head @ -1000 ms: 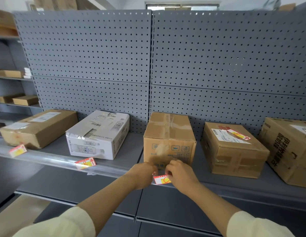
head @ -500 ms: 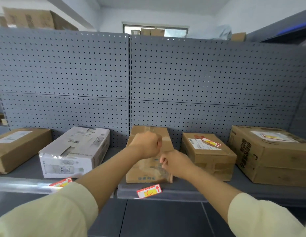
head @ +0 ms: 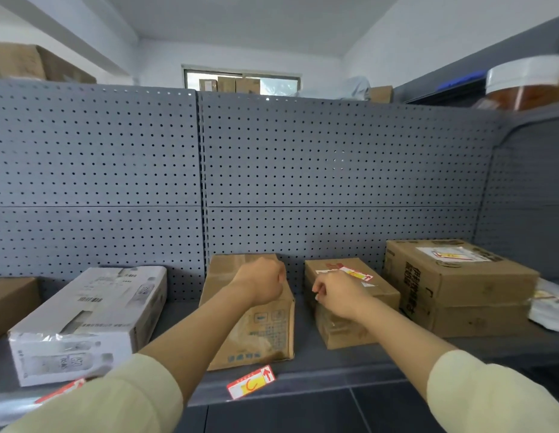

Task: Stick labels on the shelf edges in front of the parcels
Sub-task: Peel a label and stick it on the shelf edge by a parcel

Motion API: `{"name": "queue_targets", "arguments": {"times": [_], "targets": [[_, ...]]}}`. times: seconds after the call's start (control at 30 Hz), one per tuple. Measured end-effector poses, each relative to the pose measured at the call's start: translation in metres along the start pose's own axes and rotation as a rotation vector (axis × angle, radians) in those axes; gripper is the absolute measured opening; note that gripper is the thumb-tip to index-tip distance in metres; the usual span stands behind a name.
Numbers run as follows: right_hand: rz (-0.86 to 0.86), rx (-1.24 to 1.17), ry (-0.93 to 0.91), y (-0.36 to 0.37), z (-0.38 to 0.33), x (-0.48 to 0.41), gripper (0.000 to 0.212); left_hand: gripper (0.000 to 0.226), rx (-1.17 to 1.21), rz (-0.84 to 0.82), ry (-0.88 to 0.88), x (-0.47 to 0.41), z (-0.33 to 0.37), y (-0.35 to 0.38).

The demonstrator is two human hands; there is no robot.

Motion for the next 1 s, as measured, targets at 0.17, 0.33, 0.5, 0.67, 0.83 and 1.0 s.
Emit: {"name": "queue_targets", "arguments": {"times": [0.17,0.33,0.5,0.67,0.83,1.0], "targets": [[0.019,0.014,0.047,-0.003,0.025,0.003,0.017,0.030,-0.025,0.009,0.052,-0.019,0.025,0.007],[0.016,0.033,0.104,-0.008,0.068,-0.001,0.018,0.029,-0.051,-0.016,0.069,-0.038,0.052,0.023],[-0.010,0.036,0.153,-0.018,0.121,-0.017,0.018,0.024,-0.048,-0.002,0.010,-0.070,0.076,0.039],[0.009,0.026,0.123,-0.025,0.167,-0.038,0.018,0.032,-0.064,-0.011,-0.037,-0.108,0.101,0.058],[0.012,-0.040,0.094,-0.020,0.188,-0.056,0.016,0.032,-0.084,-0.026,-0.064,-0.122,0.114,0.078],[-0.032,-0.042,0.095,-0.001,0.183,-0.080,0.032,0.033,-0.085,-0.019,-0.114,-0.131,0.106,0.081]]}}
Point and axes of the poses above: each hand's wrist, its own x-axis away from the middle knuckle, its own y-axis out of the palm, z = x × y, the point moved 3 cm from there along -x, towards the middle knuckle, and after that the axes turned 3 degrees about z, right-handed, at the moved point
